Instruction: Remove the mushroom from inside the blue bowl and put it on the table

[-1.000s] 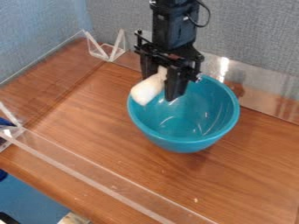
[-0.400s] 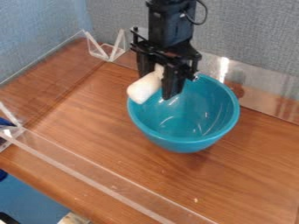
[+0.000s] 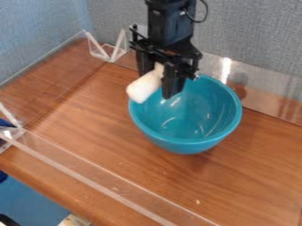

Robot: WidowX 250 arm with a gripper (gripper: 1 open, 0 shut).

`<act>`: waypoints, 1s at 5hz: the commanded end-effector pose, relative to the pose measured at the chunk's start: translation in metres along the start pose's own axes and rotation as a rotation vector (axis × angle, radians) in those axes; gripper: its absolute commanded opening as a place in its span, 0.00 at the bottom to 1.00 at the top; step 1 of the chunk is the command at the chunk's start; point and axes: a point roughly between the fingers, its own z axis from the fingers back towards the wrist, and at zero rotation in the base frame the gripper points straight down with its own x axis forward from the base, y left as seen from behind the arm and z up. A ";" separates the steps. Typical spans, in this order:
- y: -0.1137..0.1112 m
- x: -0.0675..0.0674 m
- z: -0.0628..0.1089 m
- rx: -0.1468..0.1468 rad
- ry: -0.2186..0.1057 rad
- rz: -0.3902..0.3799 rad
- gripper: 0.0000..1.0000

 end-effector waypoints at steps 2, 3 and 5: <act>0.007 -0.002 0.018 0.025 -0.075 0.025 0.00; 0.010 -0.004 0.017 0.027 -0.079 0.032 0.00; 0.018 -0.009 0.016 0.033 -0.087 0.047 0.00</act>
